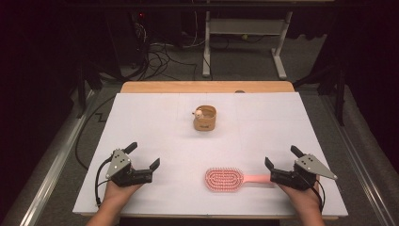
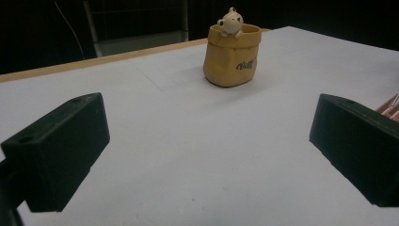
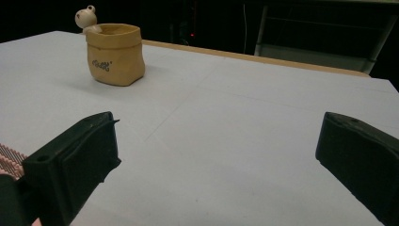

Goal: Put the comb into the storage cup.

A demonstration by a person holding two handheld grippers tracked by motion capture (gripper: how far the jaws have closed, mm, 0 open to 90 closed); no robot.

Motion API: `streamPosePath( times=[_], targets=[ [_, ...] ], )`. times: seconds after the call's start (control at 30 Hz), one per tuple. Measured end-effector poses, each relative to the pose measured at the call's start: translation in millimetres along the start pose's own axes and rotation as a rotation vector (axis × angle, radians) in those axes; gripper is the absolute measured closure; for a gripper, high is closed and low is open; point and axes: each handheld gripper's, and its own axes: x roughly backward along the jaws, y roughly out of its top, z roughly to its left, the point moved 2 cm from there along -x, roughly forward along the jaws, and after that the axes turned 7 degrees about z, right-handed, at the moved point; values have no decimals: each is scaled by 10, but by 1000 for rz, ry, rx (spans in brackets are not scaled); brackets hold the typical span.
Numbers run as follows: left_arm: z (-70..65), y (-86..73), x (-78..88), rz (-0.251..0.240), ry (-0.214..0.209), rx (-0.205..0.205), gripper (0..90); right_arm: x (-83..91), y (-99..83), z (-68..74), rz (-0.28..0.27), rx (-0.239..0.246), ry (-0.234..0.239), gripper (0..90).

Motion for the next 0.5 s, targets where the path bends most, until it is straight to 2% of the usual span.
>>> streamPosePath(
  times=[0.3,0.5],
  targets=[
    [8,4,-13,-2,-1,5,0,23,-12,-6,9,-1,-6,4],
    [24,4,-13,-2,3,8,0,2,-14,9,15,8,9,35]
  ],
)
